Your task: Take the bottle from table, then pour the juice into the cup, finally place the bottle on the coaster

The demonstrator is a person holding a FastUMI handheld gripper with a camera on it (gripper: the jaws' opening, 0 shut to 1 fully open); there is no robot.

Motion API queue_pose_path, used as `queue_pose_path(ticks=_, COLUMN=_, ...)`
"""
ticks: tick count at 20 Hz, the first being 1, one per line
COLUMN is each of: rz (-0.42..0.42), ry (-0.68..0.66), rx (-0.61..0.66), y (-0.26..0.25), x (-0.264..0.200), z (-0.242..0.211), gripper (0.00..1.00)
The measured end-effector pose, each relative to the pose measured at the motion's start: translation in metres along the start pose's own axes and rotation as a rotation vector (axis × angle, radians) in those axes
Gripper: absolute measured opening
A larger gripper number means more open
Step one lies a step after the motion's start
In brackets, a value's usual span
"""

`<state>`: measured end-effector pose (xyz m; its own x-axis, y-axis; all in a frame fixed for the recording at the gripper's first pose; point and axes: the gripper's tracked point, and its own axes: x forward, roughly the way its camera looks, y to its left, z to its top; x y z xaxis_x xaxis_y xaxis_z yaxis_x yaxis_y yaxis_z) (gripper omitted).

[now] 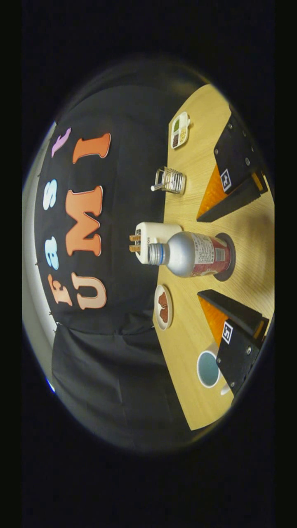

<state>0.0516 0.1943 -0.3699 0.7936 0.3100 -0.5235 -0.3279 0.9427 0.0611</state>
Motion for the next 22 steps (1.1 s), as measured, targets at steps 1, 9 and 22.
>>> queue_pose_path(ticks=1, rz=-0.004, ry=-0.022, rx=-0.006, y=-0.001, x=-0.008, z=0.01, gripper=0.97)
queue_pose_path(ticks=9, rz=-0.107, ry=-0.203, rx=-0.027, y=-0.019, x=-0.101, z=0.071, gripper=0.97)
queue_pose_path(ticks=22, rz=-0.27, ry=-0.331, rx=-0.037, y=-0.086, x=-0.209, z=0.075, gripper=0.97)
